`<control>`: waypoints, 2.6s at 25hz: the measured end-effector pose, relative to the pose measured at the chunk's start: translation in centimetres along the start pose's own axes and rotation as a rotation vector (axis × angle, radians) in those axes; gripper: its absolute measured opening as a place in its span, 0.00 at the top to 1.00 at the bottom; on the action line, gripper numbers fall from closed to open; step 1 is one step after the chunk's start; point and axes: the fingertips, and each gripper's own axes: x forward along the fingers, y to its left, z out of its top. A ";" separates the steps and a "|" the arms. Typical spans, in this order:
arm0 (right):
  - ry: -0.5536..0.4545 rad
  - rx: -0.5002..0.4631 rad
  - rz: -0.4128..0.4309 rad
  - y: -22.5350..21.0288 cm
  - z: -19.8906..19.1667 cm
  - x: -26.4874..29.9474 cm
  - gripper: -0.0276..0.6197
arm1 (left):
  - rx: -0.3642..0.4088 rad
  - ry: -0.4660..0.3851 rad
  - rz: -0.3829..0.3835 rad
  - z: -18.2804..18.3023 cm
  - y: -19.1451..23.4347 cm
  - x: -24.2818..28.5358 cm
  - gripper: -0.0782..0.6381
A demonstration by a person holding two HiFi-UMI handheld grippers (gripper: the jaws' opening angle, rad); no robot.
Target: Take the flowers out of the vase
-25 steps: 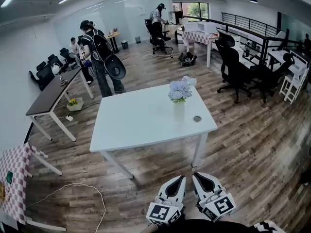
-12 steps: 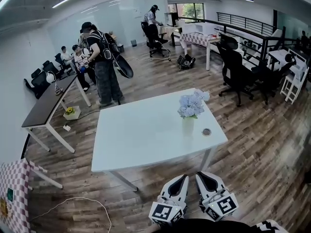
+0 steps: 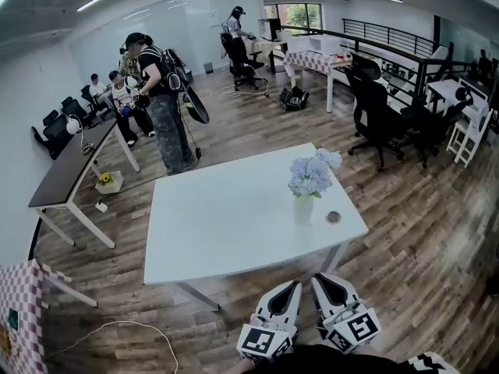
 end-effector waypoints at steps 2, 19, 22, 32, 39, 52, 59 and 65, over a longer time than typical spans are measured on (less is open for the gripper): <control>-0.009 0.004 0.002 0.3 0.4 0.2 0.91 | -0.001 -0.008 0.006 0.3 0.2 -0.3 0.88; 0.017 0.040 -0.037 -2.7 -1.7 1.8 0.91 | -0.037 0.072 -0.014 -2.6 2.6 2.9 0.88; 0.018 0.035 -0.027 -4.1 -1.4 3.4 0.91 | -0.033 0.067 -0.003 -2.1 3.5 4.9 0.88; 0.015 0.036 -0.033 -12.2 -0.9 10.1 0.91 | -0.016 0.056 0.041 -1.5 8.6 12.9 0.88; 0.027 0.033 -0.012 -16.2 -0.6 14.0 0.91 | -0.023 0.057 0.093 -1.2 11.7 17.5 0.88; 0.042 0.008 -0.030 -18.5 -1.7 15.4 0.91 | -0.038 0.089 0.097 -1.9 14.1 19.2 0.88; -0.016 -0.004 -0.054 -17.6 -0.5 14.7 0.91 | -0.048 0.113 0.069 -1.4 15.4 18.8 0.88; -0.016 -0.005 -0.072 -17.7 0.0 14.1 0.67 | -0.040 0.109 0.039 -1.2 15.5 18.9 0.88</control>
